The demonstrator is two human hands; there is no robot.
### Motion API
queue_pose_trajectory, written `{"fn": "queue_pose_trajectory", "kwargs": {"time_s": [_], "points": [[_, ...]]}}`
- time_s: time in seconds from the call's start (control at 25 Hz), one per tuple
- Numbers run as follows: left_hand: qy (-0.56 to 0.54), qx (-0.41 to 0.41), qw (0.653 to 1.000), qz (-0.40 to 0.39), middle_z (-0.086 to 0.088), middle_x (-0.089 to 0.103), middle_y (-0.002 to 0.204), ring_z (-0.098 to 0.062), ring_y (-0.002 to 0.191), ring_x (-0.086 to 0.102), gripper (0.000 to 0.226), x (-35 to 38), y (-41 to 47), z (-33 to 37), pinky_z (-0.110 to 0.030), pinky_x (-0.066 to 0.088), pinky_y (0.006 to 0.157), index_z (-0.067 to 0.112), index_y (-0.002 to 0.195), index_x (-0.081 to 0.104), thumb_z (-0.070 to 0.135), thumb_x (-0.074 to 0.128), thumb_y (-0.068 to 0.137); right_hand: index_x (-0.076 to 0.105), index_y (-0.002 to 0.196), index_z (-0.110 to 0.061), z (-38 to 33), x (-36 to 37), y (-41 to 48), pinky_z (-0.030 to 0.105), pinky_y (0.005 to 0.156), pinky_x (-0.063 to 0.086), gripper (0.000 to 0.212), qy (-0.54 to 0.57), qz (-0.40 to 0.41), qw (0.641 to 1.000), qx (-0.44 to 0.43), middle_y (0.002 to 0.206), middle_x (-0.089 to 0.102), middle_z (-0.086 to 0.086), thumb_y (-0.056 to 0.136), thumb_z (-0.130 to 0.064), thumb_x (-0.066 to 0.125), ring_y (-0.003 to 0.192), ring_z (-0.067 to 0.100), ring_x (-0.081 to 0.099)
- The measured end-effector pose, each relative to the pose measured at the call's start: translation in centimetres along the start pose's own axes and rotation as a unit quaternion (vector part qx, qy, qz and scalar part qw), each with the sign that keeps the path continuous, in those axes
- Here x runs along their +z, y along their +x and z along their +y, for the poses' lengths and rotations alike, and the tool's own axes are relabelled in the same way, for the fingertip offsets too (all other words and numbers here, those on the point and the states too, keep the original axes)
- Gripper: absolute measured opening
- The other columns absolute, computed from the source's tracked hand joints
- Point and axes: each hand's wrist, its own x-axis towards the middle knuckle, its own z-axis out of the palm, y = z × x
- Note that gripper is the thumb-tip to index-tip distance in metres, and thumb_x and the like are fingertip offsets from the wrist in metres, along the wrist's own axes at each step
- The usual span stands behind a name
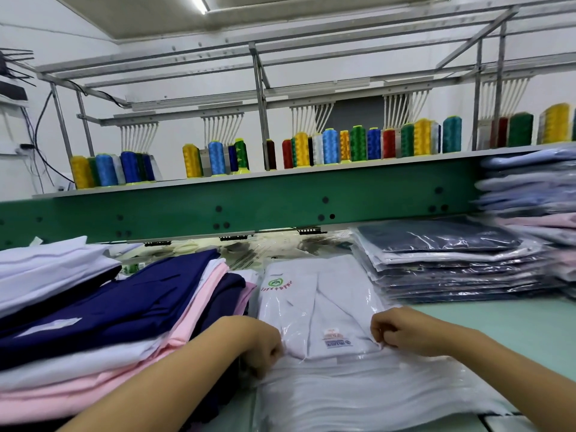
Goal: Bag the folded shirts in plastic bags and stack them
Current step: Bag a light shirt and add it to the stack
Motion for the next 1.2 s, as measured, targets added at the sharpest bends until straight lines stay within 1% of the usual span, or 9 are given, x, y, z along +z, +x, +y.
{"fn": "queue_pose_trajectory", "kwargs": {"time_s": [0.08,0.16,0.28,0.4,0.52,0.6,0.8,1.0,1.2], "points": [[-0.035,-0.019,0.999,-0.037,-0.006,0.068,0.086,-0.023,0.072,0.061,0.010,-0.8,0.6,0.0,-0.033,0.051,0.072,0.015,0.091,0.064,0.010,0.061,0.084,0.066,0.072,-0.029,-0.3,-0.5,1.0,0.025,0.064,0.044,0.025,0.001,-0.017,1.000,0.022,0.073,0.070,-0.005,0.083,-0.014,0.049,0.062,0.007,0.055],[-0.089,-0.046,0.992,-0.075,-0.022,0.064,0.099,-0.027,0.068,0.061,0.031,-1.6,1.7,0.2,-0.034,0.054,0.075,-0.004,0.118,0.063,0.003,0.049,0.092,0.067,0.067,-0.021,-0.9,-1.3,2.1,0.027,0.061,0.049,0.024,-0.022,-0.022,0.998,0.056,0.075,0.074,0.005,0.081,-0.013,0.049,0.057,0.014,0.060],[-0.124,-0.075,0.987,-0.067,-0.026,0.063,0.094,-0.028,0.063,0.061,0.029,-2.7,3.5,0.6,-0.040,0.057,0.078,-0.016,0.115,0.062,-0.002,0.047,0.094,0.056,0.070,-0.017,-2.3,-1.6,4.3,0.028,0.063,0.047,0.016,-0.123,0.042,0.986,0.107,0.078,0.067,0.004,0.081,-0.015,0.044,0.062,0.024,0.061],[-0.029,-0.075,0.990,0.113,-0.019,0.066,0.096,-0.029,0.075,0.064,0.016,-3.9,5.6,0.8,-0.035,0.053,0.067,-0.002,0.093,0.061,0.001,0.046,0.089,0.057,0.090,-0.020,-3.3,-1.1,7.2,0.034,0.073,0.045,0.012,-0.160,0.157,0.967,0.116,0.099,0.063,0.004,0.087,-0.017,0.046,0.086,0.029,0.060],[-0.015,-0.090,0.959,0.269,-0.013,0.053,0.124,-0.034,0.114,0.055,0.030,-4.4,8.9,1.1,-0.042,0.047,0.084,0.008,0.122,0.047,0.015,0.045,0.093,0.057,0.109,-0.020,-3.5,-0.6,10.3,0.035,0.071,0.042,0.021,-0.117,0.251,0.957,0.087,0.110,0.059,0.001,0.090,-0.021,0.047,0.101,0.025,0.057],[-0.066,-0.097,0.940,0.322,-0.012,0.047,0.130,-0.034,0.122,0.047,0.037,-4.7,11.9,1.3,-0.046,0.043,0.093,0.011,0.129,0.040,0.017,0.043,0.093,0.053,0.130,-0.020,-3.3,-0.2,12.9,0.037,0.084,0.044,0.037,-0.111,0.272,0.954,0.060,0.128,0.054,0.001,0.094,-0.025,0.046,0.119,0.025,0.050],[-0.134,-0.106,0.914,0.369,-0.007,0.030,0.159,-0.032,0.146,0.025,0.048,-5.9,18.8,0.6,-0.057,0.014,0.118,0.019,0.146,0.033,0.038,0.031,0.102,0.024,0.158,-0.022,-2.2,0.7,19.3,0.045,0.122,0.019,0.057,-0.116,0.184,0.974,0.058,0.166,0.019,0.008,0.104,-0.037,0.034,0.152,0.033,0.016],[-0.175,-0.118,0.921,0.328,0.002,0.009,0.167,-0.040,0.151,0.005,0.065,-5.7,22.6,-0.9,-0.072,-0.004,0.112,0.028,0.157,0.016,0.058,0.018,0.099,0.000,0.160,-0.042,0.1,0.4,23.1,0.053,0.124,-0.003,0.067,-0.123,0.076,0.983,0.114,0.170,-0.008,0.005,0.100,-0.062,0.021,0.154,0.039,-0.009],[-0.178,-0.162,0.925,0.296,-0.001,0.002,0.168,-0.050,0.148,0.002,0.075,-4.7,23.8,-1.5,-0.074,-0.003,0.109,0.041,0.157,0.007,0.074,0.011,0.090,-0.002,0.157,-0.049,1.9,2.1,23.9,0.051,0.123,-0.005,0.077,-0.098,0.083,0.982,0.142,0.169,-0.010,0.004,0.088,-0.078,0.014,0.154,0.035,-0.012]]}}
